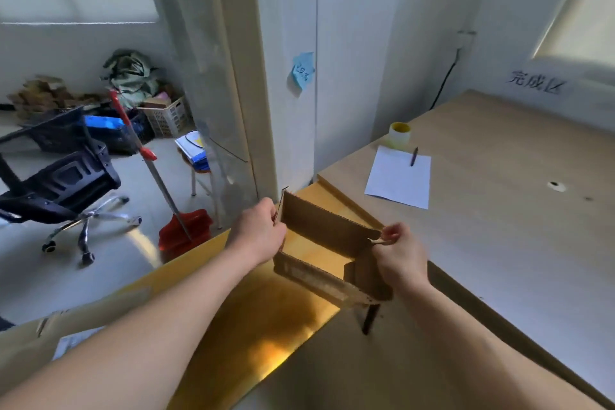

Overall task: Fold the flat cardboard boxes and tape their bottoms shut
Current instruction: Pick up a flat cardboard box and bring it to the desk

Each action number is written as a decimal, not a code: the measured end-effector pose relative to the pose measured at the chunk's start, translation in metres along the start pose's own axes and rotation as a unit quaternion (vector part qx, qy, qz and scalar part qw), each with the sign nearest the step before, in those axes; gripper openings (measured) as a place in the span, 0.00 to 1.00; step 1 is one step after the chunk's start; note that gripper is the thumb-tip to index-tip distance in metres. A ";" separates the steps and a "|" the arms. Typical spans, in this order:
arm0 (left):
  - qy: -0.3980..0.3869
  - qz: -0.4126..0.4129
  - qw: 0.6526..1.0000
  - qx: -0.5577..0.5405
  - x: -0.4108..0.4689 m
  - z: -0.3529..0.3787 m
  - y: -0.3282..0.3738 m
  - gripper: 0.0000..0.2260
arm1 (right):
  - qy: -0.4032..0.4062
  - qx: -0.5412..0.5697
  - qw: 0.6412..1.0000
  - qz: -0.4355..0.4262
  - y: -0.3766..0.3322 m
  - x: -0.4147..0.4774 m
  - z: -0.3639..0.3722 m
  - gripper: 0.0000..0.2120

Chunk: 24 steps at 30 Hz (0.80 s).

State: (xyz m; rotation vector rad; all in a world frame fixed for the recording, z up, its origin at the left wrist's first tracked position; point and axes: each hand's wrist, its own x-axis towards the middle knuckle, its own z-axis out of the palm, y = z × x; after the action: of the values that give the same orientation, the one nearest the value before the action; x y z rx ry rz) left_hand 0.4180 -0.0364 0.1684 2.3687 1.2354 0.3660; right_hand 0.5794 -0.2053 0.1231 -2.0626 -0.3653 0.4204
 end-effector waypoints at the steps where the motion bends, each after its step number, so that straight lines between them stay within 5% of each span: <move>1: -0.006 0.008 1.000 -0.001 0.006 0.007 0.018 0.11 | 0.022 -0.001 1.000 0.009 0.001 0.016 -0.020 0.09; 12: -0.081 0.124 0.987 -0.066 0.038 0.132 0.216 0.08 | 0.198 0.001 0.976 0.090 0.070 0.130 -0.218 0.05; 24: -0.204 0.240 0.946 -0.082 0.119 0.261 0.367 0.04 | 0.315 0.009 0.929 0.193 0.135 0.220 -0.327 0.05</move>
State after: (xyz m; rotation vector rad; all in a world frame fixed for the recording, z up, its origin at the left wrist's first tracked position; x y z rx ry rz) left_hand 0.8557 -0.1909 0.1278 2.4123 0.4200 0.1042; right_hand 0.9308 -0.4292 0.1293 -2.1198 0.4352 -0.0292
